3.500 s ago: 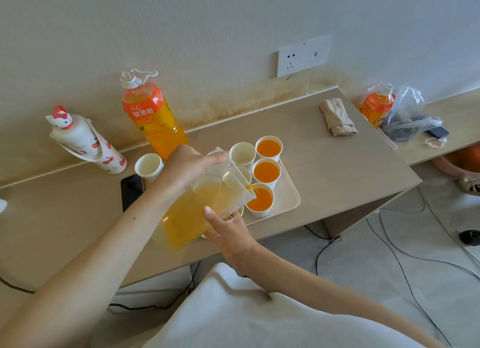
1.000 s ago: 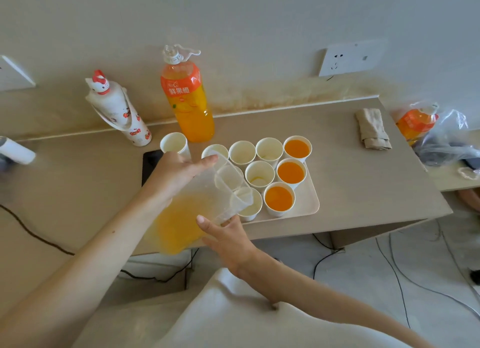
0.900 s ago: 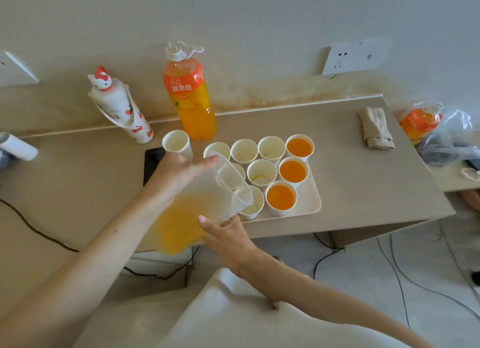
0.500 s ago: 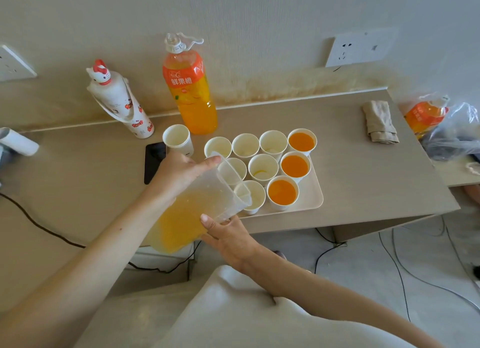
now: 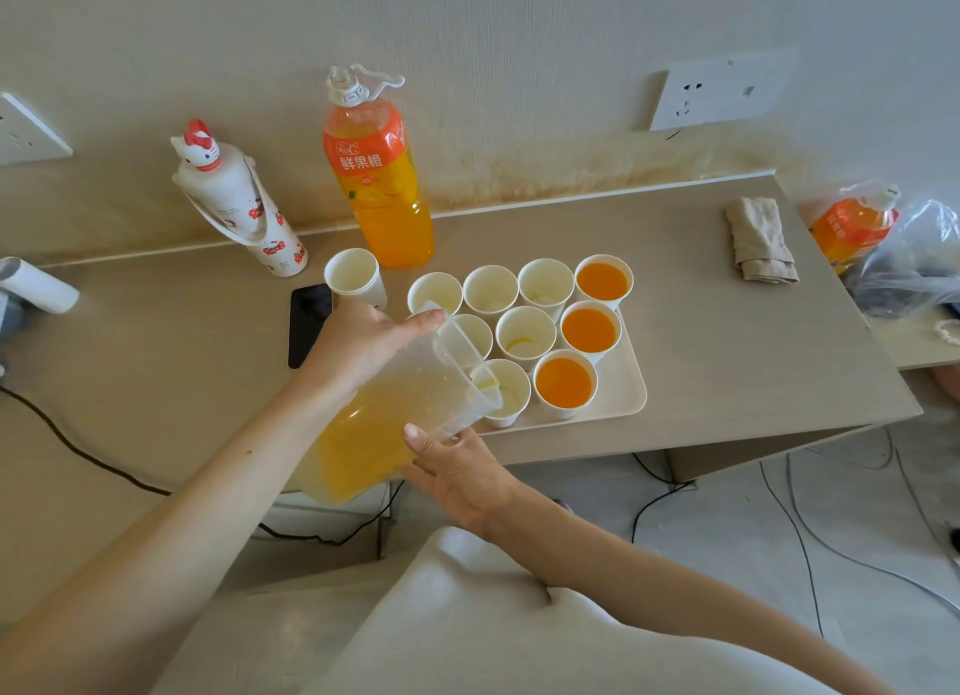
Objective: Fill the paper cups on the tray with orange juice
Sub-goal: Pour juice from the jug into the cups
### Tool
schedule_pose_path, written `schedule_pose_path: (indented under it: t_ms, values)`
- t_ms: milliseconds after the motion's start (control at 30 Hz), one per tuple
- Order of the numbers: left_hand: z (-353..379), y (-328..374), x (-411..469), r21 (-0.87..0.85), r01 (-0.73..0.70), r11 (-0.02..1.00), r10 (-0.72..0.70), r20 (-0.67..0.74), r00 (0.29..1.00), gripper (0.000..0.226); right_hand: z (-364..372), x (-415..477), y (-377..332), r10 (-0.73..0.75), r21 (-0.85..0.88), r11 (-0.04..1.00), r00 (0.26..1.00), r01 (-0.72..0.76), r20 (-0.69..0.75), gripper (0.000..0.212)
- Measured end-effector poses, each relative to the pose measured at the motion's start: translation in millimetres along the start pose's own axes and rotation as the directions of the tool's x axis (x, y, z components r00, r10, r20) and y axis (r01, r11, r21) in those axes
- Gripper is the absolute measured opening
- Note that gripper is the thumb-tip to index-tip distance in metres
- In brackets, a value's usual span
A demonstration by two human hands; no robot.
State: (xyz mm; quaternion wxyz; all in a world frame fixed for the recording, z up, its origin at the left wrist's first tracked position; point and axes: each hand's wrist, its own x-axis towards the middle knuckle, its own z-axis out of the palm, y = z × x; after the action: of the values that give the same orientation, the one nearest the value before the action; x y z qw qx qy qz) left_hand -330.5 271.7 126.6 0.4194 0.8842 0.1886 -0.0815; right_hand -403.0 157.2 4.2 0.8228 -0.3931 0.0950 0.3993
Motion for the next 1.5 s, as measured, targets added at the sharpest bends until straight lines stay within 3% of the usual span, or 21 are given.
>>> schedule_pose_path:
  t_ms: [233, 367, 500, 633, 700, 867, 967, 1067, 1133, 1500]
  values:
    - [0.6, -0.8, -0.2, -0.009, 0.002, 1.0, -0.002, 0.036, 0.999, 0.069, -0.1, -2.2, -2.7, 0.026, 0.042, 0.999, 1.0, -0.026, 0.013, 0.093]
    - [0.0, -0.9, 0.6, -0.002, -0.015, 1.0, 0.015, 0.032, 0.999, 0.065, 0.7, -2.0, -3.0, 0.02, 0.045, 0.999, 1.0, -0.021, 0.021, 0.105]
    - [-0.4, -0.4, 0.8, 0.01, -0.011, 1.0, 0.011, 0.027, 1.0, 0.085, 0.4, -2.4, -1.7, 0.015, 0.042, 0.999, 0.999, -0.017, 0.037, 0.107]
    - [-0.1, -0.9, 1.4, 0.025, -0.007, 1.0, 0.006, 0.03, 1.0, 0.091, 0.7, -3.6, -3.8, 0.026, 0.05, 0.998, 0.999, -0.027, 0.026, 0.096]
    - [-0.3, -1.1, 1.4, 0.007, -0.008, 1.0, 0.008, 0.034, 0.999, 0.095, 1.1, -3.7, -4.5, 0.024, 0.051, 0.998, 0.999, -0.026, 0.026, 0.105]
    - [1.2, -0.1, 0.4, 0.012, -0.041, 0.999, 0.041, 0.02, 0.999, 0.073, 1.8, -3.5, -4.1, 0.019, 0.047, 0.999, 1.0, -0.019, 0.013, 0.113]
    - [1.4, 3.0, -2.7, 0.018, -0.033, 0.999, 0.033, 0.007, 0.999, 0.065, 2.2, -5.4, -4.6, 0.022, 0.036, 0.999, 0.999, -0.023, 0.027, 0.104]
    - [1.5, 2.9, -2.5, 0.023, -0.025, 0.999, 0.025, 0.005, 1.0, 0.061, 2.6, -8.3, -6.2, 0.029, 0.039, 0.999, 0.999, -0.029, 0.019, 0.083]
    - [1.1, 3.2, -2.3, 0.017, -0.028, 0.999, 0.027, 0.01, 1.0, 0.057, 2.7, -9.2, -7.3, 0.033, 0.046, 0.998, 0.999, -0.033, 0.008, 0.084]
    - [1.0, 3.1, -2.0, 0.021, -0.012, 1.0, 0.011, 0.007, 1.0, 0.067, 3.0, -11.5, -9.6, 0.04, 0.067, 0.997, 0.999, -0.039, -0.014, 0.079]
